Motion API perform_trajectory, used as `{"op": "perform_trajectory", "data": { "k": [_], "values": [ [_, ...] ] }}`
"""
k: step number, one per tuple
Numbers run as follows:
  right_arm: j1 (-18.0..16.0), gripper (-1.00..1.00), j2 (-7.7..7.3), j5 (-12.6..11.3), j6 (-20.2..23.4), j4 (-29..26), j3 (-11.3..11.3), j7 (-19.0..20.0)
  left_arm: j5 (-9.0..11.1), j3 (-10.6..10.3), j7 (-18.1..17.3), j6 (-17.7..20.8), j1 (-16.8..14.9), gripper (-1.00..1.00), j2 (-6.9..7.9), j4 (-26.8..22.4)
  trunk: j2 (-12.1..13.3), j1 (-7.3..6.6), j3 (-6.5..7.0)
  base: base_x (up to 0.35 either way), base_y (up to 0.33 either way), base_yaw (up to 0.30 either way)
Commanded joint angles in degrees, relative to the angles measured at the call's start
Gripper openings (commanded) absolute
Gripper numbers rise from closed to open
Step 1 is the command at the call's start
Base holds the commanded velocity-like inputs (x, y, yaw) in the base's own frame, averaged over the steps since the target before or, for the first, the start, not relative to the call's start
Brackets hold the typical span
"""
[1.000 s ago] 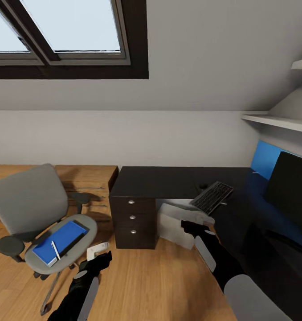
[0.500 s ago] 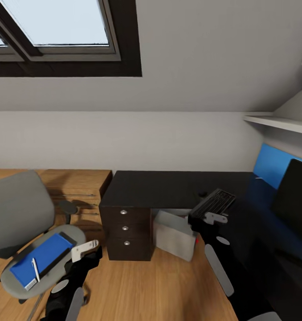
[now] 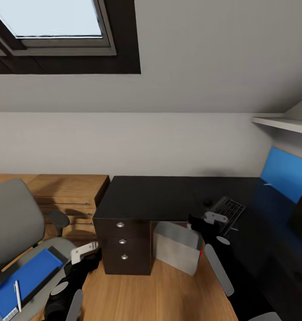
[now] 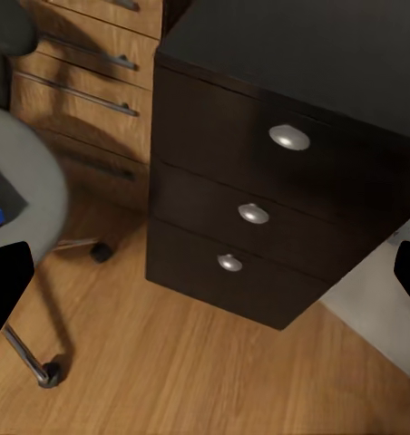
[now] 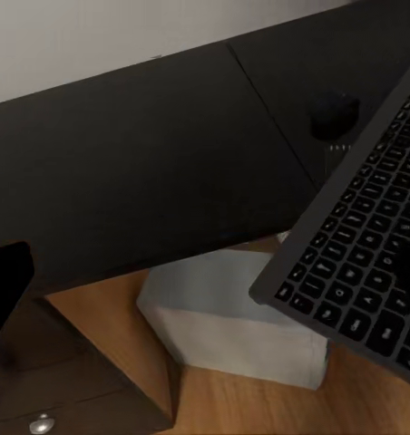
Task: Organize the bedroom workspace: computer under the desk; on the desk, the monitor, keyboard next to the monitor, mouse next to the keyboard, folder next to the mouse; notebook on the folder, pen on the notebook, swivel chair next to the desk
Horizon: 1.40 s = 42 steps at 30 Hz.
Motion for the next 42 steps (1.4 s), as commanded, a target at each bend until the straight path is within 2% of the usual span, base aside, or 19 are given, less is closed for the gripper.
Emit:
{"op": "perform_trajectory", "data": {
  "k": [1,21,32,42],
  "values": [
    [-0.06,1.00,-0.07,-0.48,0.15,-0.08,0.19,-0.57,0.60,0.01,0.35,0.22,-0.04,1.00,-0.03,-0.08,-0.05,0.04,-0.08,0.334,0.000,0.000],
    [-0.06,1.00,-0.11,-0.48,0.06,0.09,0.27,-0.53,0.53,-0.02,0.47,0.31,-0.04,1.00,-0.04,-0.08,-0.05,0.04,-0.08,0.328,0.000,0.000],
    [-0.06,1.00,-0.14,-0.48,0.10,0.13,0.20,-0.53,0.52,-0.04,0.51,0.26,-0.04,1.00,-0.09,-0.08,-0.05,0.04,-0.08,0.105,0.000,0.000],
    [-0.06,1.00,-0.18,-0.48,0.06,0.20,0.19,-0.43,0.60,0.05,0.51,0.31,-0.04,1.00,-0.03,-0.08,-0.05,0.04,-0.08,0.308,0.000,0.000]
  ]
}}
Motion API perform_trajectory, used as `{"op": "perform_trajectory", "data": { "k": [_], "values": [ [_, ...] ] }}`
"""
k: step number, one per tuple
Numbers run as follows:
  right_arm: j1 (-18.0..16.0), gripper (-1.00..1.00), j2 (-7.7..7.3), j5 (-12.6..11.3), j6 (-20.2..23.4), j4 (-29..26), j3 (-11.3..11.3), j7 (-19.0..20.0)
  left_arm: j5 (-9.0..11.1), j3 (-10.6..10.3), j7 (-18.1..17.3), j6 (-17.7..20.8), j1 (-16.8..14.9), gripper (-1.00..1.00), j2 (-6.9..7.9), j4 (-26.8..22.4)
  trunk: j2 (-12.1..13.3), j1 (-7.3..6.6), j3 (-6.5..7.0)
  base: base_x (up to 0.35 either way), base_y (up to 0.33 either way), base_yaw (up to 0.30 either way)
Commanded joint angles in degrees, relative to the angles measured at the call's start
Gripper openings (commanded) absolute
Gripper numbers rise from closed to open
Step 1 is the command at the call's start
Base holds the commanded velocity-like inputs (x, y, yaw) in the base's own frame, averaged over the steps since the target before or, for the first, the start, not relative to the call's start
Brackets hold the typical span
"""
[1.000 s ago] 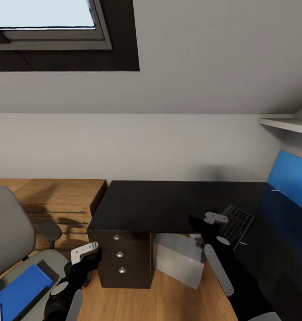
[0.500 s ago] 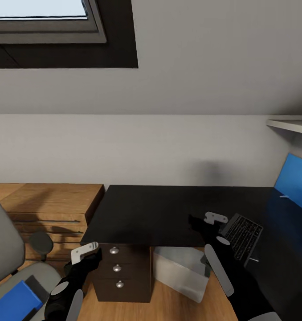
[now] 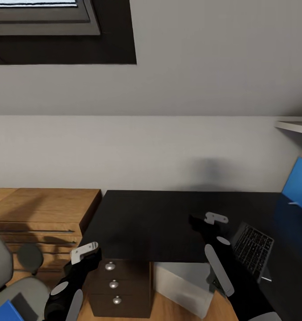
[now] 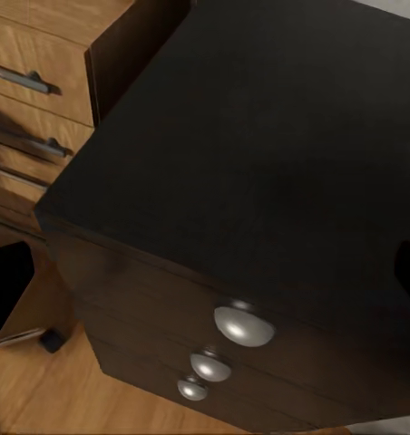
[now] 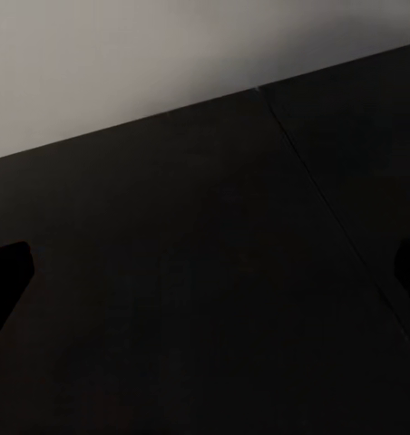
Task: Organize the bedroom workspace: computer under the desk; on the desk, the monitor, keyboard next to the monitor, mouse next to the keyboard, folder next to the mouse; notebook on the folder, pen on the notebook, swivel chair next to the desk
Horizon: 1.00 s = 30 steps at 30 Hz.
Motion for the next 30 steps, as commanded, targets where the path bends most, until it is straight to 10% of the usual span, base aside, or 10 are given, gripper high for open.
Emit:
{"op": "perform_trajectory", "data": {
  "k": [1,7,17,30],
  "values": [
    [-0.06,1.00,-0.12,-0.48,0.15,0.09,0.14,-0.55,0.60,0.02,0.33,0.22,-0.04,1.00,-0.03,-0.08,-0.05,0.04,-0.08,0.334,0.000,0.000],
    [-0.10,1.00,-0.82,-0.53,0.27,3.70,-4.56,-0.42,0.62,0.02,0.33,0.27,-0.04,1.00,-0.08,-0.08,-0.05,0.04,-0.08,0.295,0.000,0.000],
    [-7.54,1.00,-7.66,-0.98,0.33,24.72,-8.95,-0.31,0.81,-0.14,0.26,0.48,-0.04,1.00,-0.20,-0.58,-0.05,0.04,-0.08,0.010,0.000,0.000],
    [-9.55,1.00,-7.97,-1.09,0.16,27.18,-12.18,-0.21,0.87,-0.15,0.27,0.49,-0.04,1.00,-0.21,-0.52,-0.05,0.04,0.19,0.000,0.000,-0.135]
  ]
}}
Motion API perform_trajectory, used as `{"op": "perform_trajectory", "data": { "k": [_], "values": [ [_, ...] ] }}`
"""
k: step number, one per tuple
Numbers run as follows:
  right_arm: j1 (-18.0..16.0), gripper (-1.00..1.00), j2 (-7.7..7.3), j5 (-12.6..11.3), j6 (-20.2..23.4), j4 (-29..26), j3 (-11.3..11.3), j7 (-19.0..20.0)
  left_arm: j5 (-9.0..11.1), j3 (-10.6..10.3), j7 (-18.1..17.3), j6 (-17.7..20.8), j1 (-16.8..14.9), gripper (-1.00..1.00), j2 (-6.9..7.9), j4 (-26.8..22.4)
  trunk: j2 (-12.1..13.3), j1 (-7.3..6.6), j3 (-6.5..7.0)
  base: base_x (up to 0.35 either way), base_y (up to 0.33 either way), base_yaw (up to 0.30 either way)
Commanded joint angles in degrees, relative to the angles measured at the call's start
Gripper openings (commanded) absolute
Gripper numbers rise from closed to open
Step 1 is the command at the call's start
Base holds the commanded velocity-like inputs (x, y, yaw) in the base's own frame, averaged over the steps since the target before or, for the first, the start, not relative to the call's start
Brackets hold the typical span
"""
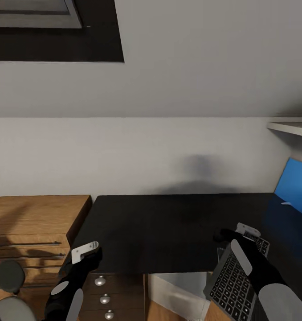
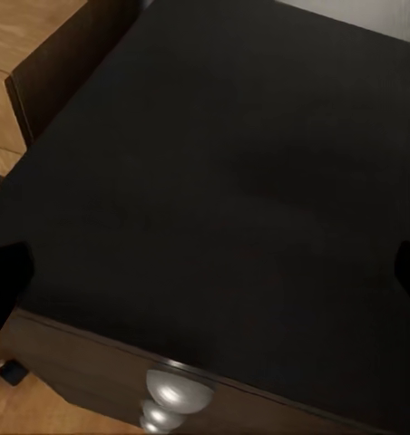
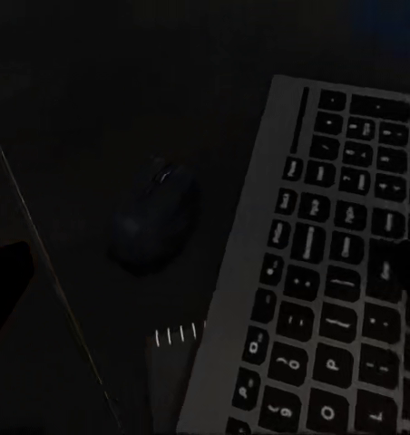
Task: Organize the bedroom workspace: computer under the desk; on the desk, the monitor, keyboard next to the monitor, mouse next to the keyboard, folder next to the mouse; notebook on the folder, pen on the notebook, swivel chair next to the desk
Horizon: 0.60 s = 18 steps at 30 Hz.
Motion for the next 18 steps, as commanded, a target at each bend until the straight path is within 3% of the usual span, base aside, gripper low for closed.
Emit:
{"op": "perform_trajectory", "data": {
  "k": [1,18],
  "values": [
    [-0.04,1.00,-0.02,-0.49,0.18,-0.09,0.09,-0.34,0.61,0.03,0.33,0.23,-0.03,1.00,-0.03,-0.09,-0.06,0.01,-0.04,0.000,0.000,-0.243],
    [-0.04,1.00,-0.02,-0.50,0.17,-0.02,0.24,-0.13,0.59,0.03,0.31,0.23,-0.03,1.00,-0.03,-0.11,-0.06,0.01,0.41,0.000,0.000,-0.249]
  ]
}}
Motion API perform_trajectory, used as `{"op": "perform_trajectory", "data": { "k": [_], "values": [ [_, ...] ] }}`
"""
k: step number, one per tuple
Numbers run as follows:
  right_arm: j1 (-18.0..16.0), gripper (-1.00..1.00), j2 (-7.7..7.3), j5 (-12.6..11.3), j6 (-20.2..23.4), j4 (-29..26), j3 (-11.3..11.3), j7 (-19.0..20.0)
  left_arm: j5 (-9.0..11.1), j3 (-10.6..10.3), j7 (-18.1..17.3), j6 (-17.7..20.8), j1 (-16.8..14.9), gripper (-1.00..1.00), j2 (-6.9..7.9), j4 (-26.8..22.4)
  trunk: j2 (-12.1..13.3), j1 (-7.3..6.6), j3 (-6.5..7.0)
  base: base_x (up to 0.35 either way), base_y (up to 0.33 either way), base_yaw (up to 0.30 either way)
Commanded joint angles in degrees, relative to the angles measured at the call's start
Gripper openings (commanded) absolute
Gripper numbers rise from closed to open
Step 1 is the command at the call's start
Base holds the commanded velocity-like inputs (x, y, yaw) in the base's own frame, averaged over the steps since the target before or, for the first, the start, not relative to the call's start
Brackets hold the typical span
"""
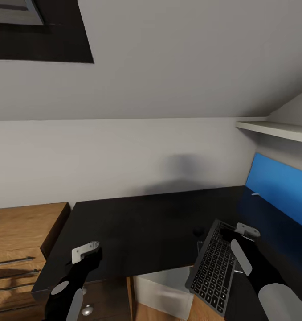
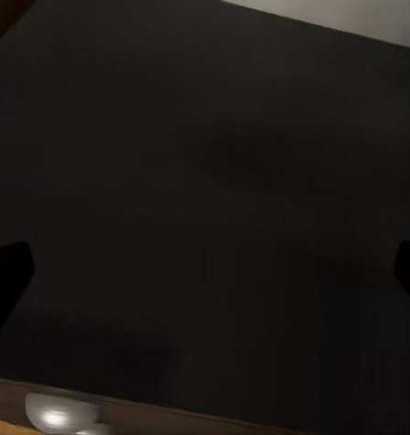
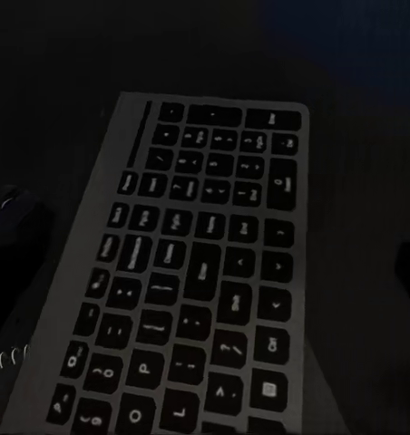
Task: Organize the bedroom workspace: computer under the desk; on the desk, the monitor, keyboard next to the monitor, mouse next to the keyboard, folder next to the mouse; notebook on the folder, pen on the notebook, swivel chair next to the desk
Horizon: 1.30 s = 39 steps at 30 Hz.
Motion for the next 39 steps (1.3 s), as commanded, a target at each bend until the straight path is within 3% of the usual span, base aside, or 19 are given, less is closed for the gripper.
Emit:
{"op": "perform_trajectory", "data": {
  "k": [1,5,10,13,30,39],
  "values": [
    [-0.04,1.00,-0.02,-0.48,0.19,-0.09,0.09,-0.32,0.60,0.01,0.33,0.23,-0.03,1.00,-0.04,-0.16,-0.06,0.01,-0.08,0.000,0.000,-0.237],
    [-0.04,1.00,0.03,-0.47,0.19,-0.02,0.27,-0.29,1.12,-0.12,0.33,0.23,-0.03,1.00,-0.19,-1.53,-0.06,0.01,-0.08,0.000,0.000,-0.087],
    [-0.04,1.00,-0.01,-0.33,-0.01,0.00,0.23,-0.28,5.91,-0.07,0.33,0.23,0.04,1.00,-0.08,-3.97,-0.06,0.01,-0.08,0.000,0.000,-0.012],
    [-0.04,1.00,-0.01,-0.31,-0.05,0.01,0.22,-0.28,7.26,-0.06,0.33,0.23,0.05,1.00,-0.04,-4.31,-0.46,0.23,-0.26,0.000,0.000,-0.002],
    [-0.04,1.00,0.01,-0.38,-0.07,0.01,0.32,-0.28,7.90,-0.06,0.42,0.23,0.06,1.00,-0.03,-4.37,-7.28,3.96,-3.31,0.000,0.000,0.000],
    [-0.04,1.00,0.07,-0.36,-0.04,-0.55,0.61,-0.23,7.86,-0.06,0.49,0.23,0.06,1.00,0.00,-4.16,-7.28,3.96,-3.31,0.000,0.000,0.000]
  ]
}}
